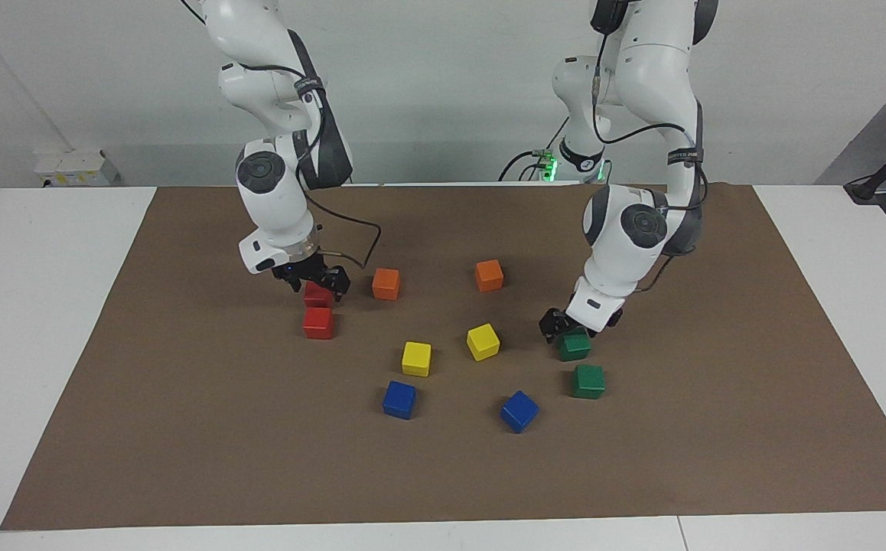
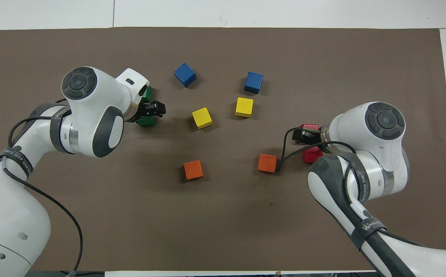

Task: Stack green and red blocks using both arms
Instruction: 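Grasp the green cube with the left gripper while the right gripper grasps red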

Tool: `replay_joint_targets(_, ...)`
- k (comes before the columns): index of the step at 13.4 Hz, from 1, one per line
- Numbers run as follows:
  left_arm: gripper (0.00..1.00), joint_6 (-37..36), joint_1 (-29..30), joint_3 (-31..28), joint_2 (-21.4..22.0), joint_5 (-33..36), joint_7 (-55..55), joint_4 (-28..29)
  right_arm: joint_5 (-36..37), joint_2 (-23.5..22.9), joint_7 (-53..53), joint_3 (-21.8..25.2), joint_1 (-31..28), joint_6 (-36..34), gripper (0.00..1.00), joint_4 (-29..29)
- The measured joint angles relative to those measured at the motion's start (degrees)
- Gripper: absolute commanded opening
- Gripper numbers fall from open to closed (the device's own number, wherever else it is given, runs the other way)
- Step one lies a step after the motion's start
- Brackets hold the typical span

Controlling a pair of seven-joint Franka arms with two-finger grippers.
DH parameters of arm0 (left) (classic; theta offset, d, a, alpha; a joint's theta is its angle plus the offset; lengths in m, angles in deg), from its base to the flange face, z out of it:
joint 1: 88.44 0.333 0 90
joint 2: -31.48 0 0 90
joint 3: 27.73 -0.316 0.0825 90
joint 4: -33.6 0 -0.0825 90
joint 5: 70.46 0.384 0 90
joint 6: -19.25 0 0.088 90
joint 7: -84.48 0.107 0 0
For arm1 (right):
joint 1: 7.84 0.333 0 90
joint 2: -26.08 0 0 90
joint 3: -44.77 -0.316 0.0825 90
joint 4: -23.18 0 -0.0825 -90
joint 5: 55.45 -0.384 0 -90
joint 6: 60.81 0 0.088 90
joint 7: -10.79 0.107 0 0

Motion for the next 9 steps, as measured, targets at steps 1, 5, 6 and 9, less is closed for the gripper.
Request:
replay_joint_targets(1, 1.0, 0.7, 0.0, 0.0, -0.3, 0.0, -0.1, 0.2, 0.0, 0.0, 0.0, 0.0, 0.0, 0.4, 0.98, 0.4)
replay_joint_targets(5, 1.0, 2.4, 0.0, 0.0, -0.8, 0.0, -0.4, 0.4, 0.0, -0.1, 0.0, 0.3, -0.1, 2.3, 0.98, 3.0)
replay_joint_targets(6, 0.98, 2.7, 0.0, 0.0, -0.8, 0.0, -0.5, 0.6, 0.0, -0.1, 0.0, 0.3, -0.1, 2.5, 0.98, 3.5)
replay_joint_targets(9, 0.68, 4.9, -0.1, 0.0, -1.7, 0.1, -0.6, 1.1, 0.0, -0.1, -0.1, 0.3, -0.1, 4.8, 0.76, 5.2)
